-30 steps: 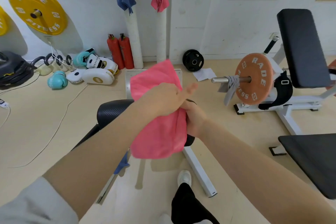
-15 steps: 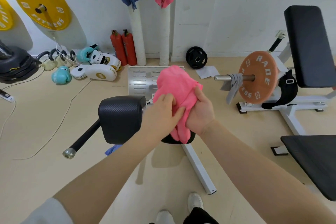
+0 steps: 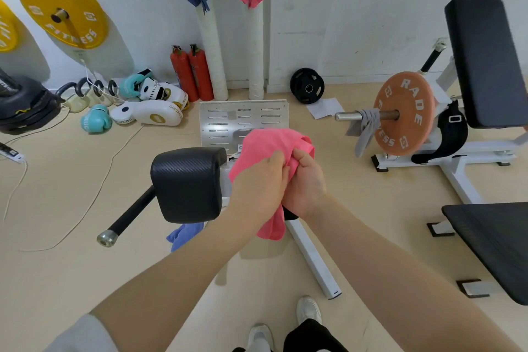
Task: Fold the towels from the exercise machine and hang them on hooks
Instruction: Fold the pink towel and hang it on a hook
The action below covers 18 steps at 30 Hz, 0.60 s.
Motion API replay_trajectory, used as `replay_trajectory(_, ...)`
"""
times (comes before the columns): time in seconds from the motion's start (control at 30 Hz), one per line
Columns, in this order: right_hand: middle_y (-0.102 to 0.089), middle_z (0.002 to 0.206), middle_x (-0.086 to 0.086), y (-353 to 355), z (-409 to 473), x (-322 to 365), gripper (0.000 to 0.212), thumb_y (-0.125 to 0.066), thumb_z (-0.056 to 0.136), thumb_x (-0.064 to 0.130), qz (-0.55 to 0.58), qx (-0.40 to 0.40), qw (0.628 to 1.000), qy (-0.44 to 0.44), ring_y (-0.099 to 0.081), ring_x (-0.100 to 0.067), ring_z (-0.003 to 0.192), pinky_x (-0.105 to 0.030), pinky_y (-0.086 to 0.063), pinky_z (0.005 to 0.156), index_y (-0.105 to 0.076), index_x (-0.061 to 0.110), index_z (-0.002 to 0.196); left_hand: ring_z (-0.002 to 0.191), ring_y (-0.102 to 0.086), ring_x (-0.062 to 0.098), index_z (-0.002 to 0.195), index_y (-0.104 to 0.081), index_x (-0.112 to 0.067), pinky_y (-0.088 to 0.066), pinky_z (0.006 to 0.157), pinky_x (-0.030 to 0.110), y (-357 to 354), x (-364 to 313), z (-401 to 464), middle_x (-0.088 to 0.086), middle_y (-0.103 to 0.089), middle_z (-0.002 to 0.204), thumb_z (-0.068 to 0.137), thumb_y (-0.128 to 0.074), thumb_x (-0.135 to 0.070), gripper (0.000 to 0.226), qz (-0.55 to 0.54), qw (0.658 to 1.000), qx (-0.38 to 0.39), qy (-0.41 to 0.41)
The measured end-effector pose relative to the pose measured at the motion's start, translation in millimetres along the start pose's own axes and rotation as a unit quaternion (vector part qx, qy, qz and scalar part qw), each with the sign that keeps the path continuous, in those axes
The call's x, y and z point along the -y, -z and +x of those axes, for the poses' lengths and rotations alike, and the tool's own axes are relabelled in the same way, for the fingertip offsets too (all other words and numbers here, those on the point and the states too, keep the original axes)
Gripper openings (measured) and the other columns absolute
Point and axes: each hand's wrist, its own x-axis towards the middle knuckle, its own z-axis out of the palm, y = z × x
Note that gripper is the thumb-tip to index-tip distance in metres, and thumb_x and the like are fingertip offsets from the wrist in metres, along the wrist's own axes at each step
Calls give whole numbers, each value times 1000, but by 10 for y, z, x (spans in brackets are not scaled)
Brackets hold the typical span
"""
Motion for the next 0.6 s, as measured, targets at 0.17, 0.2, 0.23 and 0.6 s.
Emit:
replay_trajectory(0.17, -73, 74, -14, -4, -57, -20, 56, -28, 97, 39, -7, 2, 1000, -22, -66, -27, 83, -38, -40, 89, -70, 3, 83, 80, -56, 29, 108, -47, -9, -39, 64, 34, 18, -89, -8, 9, -61, 91, 100, -30, -24, 24, 52, 998, -2, 28)
replay_trajectory(0.2, -72, 78, -15, -13, -68, -24, 55, -29, 96, 44, -9, -5, 1000, -29, -62, -27, 89, -38, -37, 93, -65, 3, 90, 85, -59, 31, 110, -47, -8, -41, 65, 35, 5, -90, 2, 11, -62, 96, 100, -29, -23, 25, 62, 998, 6, 29)
replay_trajectory(0.23, -72, 84, -15, -18, -73, -25, 56, -31, 94, 49, -8, -8, 1000, -29, -60, -28, 94, -39, -36, 96, -63, 3, 98, 88, -60, 32, 111, -46, -8, -44, 67, 37, -17, -81, 6, 12, -63, 98, 100, -29, -23, 25, 59, 998, 15, 26)
replay_trajectory(0.6, -72, 75, -8, 129, -159, 166, 14, -51, 89, 15, -104, -4, 994, 28, -70, -21, 65, -32, -57, 63, -62, 7, 95, 91, -55, 19, 93, -57, -11, -43, 79, 28, 144, 517, -6, 7, -58, 97, 93, -50, -34, 24, -248, 951, -174, 58)
